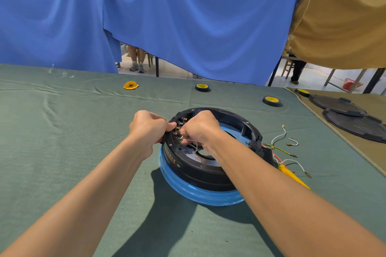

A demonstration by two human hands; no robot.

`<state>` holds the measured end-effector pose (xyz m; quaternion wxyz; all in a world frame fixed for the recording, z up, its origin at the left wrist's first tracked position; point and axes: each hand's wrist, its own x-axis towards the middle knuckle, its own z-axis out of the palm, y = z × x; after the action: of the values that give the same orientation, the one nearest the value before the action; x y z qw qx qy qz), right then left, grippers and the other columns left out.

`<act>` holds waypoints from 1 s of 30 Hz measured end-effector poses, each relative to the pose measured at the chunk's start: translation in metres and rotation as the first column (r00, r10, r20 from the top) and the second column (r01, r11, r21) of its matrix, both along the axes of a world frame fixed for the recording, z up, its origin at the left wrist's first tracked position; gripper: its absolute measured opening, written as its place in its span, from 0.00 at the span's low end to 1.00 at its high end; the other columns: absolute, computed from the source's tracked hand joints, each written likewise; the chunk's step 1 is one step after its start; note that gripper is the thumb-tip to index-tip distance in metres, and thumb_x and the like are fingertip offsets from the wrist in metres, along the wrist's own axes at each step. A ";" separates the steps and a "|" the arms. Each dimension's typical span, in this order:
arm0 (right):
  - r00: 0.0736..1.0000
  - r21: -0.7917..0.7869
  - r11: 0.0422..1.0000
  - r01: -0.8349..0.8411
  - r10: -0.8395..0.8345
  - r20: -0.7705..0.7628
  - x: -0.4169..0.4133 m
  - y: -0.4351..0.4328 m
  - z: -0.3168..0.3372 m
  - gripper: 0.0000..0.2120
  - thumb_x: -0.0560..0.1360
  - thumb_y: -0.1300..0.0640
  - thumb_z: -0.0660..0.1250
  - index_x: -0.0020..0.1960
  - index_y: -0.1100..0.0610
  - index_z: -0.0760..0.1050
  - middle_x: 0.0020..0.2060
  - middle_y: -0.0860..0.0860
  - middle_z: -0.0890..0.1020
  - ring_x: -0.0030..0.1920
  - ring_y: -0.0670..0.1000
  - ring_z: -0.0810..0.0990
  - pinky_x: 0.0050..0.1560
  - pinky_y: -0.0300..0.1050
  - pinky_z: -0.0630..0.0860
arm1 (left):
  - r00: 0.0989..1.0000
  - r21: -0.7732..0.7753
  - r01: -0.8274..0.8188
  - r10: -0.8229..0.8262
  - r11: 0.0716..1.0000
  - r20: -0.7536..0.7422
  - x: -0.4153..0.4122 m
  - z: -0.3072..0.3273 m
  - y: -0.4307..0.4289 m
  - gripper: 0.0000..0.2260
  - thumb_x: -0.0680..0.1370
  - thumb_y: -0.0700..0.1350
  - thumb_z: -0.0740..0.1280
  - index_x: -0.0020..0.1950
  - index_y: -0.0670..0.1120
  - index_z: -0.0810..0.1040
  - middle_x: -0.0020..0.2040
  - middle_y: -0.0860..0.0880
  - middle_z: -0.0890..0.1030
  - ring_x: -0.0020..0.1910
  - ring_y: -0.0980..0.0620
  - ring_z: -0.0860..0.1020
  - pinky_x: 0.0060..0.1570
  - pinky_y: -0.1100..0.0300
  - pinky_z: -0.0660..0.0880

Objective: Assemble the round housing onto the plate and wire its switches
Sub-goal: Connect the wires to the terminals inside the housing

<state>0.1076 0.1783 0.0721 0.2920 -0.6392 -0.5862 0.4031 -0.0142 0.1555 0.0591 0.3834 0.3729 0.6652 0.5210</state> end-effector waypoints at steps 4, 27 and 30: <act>0.999 -0.009 0.999 -0.042 0.042 -0.024 0.008 -0.001 0.005 0.03 0.74 0.65 0.70 0.46 0.65 0.80 0.40 0.59 0.84 0.37 0.55 0.86 0.44 0.51 0.84 | 0.994 0.002 -0.001 0.002 1.000 -0.106 -0.001 0.004 -0.005 0.10 0.69 0.38 0.79 0.41 0.39 0.80 0.41 0.41 0.83 0.43 0.42 0.84 0.51 0.47 0.82; 0.989 0.019 0.998 0.061 -0.063 0.135 -0.002 -0.002 0.000 0.14 0.75 0.57 0.68 0.59 0.62 0.76 0.51 0.56 0.81 0.50 0.56 0.79 0.42 0.46 0.73 | 0.950 -0.003 -0.059 0.055 0.998 -0.308 0.000 0.006 -0.003 0.24 0.67 0.41 0.80 0.29 0.46 0.64 0.31 0.45 0.73 0.35 0.44 0.78 0.47 0.45 0.82; 0.993 0.024 1.000 -0.010 0.007 0.121 0.009 -0.003 0.003 0.10 0.77 0.58 0.67 0.55 0.62 0.79 0.48 0.55 0.84 0.49 0.53 0.82 0.42 0.46 0.75 | 0.860 0.016 -0.055 0.056 0.998 -0.508 0.008 0.004 -0.004 0.15 0.72 0.43 0.75 0.33 0.44 0.70 0.33 0.43 0.77 0.37 0.43 0.76 0.38 0.54 0.74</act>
<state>0.1169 0.1752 0.0750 0.2622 -0.6563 -0.6104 0.3577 -0.0058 0.1512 0.0626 0.1792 0.4780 0.7528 0.4156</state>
